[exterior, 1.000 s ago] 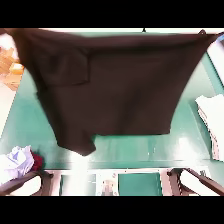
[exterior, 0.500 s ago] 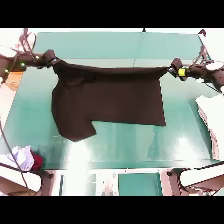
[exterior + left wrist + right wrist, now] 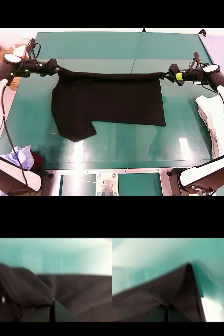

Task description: Fold the shirts.

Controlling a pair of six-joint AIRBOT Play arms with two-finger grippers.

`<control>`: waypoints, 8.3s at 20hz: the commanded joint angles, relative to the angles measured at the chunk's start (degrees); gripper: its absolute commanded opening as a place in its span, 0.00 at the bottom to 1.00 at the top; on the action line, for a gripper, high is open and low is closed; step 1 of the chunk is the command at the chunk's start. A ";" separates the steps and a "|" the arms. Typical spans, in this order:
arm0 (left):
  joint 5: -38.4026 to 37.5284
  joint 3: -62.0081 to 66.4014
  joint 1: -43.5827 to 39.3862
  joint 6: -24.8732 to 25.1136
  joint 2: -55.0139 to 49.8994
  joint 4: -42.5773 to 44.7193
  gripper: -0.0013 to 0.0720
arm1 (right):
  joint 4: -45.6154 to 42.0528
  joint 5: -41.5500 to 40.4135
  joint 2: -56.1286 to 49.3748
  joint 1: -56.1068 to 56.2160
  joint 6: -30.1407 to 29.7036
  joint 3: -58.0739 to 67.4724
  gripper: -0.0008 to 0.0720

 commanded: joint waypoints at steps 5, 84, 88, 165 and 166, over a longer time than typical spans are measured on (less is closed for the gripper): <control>-4.85 -3.85 -0.70 -4.55 -0.31 10.36 0.06 | -3.96 7.56 -0.20 -0.50 -0.22 -5.73 0.03; -19.76 -62.88 -2.08 -24.68 67.67 9.22 0.06 | -13.77 18.47 43.32 -17.62 8.17 -50.64 0.03; -13.92 -58.38 -2.08 -24.09 67.49 7.17 0.06 | -9.07 20.90 43.30 -16.57 8.17 -40.35 0.03; -24.39 8.57 -23.61 -22.77 5.97 31.50 0.06 | 10.25 40.81 9.92 15.87 2.49 24.33 0.03; -27.61 9.31 -21.05 -22.60 8.07 34.71 0.06 | 10.23 37.27 9.66 19.28 2.51 23.78 0.03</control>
